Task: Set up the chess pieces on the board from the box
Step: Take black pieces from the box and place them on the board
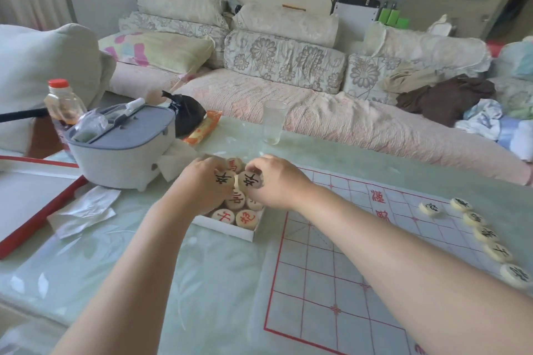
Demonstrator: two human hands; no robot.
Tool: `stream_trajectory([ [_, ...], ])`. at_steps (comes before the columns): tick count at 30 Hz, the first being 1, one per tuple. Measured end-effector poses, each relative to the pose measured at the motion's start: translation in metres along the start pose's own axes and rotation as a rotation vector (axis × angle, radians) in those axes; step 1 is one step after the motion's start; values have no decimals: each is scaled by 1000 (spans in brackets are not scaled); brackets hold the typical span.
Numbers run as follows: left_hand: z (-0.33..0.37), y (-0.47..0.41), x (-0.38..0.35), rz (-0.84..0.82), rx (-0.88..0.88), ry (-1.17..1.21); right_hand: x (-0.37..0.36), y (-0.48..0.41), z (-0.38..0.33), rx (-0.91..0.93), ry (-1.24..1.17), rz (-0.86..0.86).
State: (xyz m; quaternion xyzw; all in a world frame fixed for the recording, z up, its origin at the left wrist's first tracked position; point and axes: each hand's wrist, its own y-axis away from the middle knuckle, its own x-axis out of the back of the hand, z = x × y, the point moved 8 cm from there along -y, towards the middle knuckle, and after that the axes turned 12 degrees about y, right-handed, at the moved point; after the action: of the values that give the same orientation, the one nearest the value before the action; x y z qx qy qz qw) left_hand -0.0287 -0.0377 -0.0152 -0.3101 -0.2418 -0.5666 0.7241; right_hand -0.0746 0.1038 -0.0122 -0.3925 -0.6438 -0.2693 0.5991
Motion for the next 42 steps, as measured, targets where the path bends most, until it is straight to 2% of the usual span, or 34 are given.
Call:
stream_trajectory([
  [12, 156, 35, -134, -300, -196, -12, 51, 166, 160, -312, 62, 25],
  [15, 179, 43, -167, -409, -163, 120, 57, 195, 196, -395, 82, 25],
  [24, 209, 35, -241, -561, -104, 216, 48, 234, 316, -679, 45, 70],
  [30, 208, 12, -276, -575, -43, 308, 29, 220, 354, -686, 27, 47],
  [39, 208, -4, -301, -533, 3, 454, 11, 194, 354, -563, 65, -19],
  [42, 208, -4, -305, -529, 13, 483, 14, 193, 357, -561, 2, 2],
])
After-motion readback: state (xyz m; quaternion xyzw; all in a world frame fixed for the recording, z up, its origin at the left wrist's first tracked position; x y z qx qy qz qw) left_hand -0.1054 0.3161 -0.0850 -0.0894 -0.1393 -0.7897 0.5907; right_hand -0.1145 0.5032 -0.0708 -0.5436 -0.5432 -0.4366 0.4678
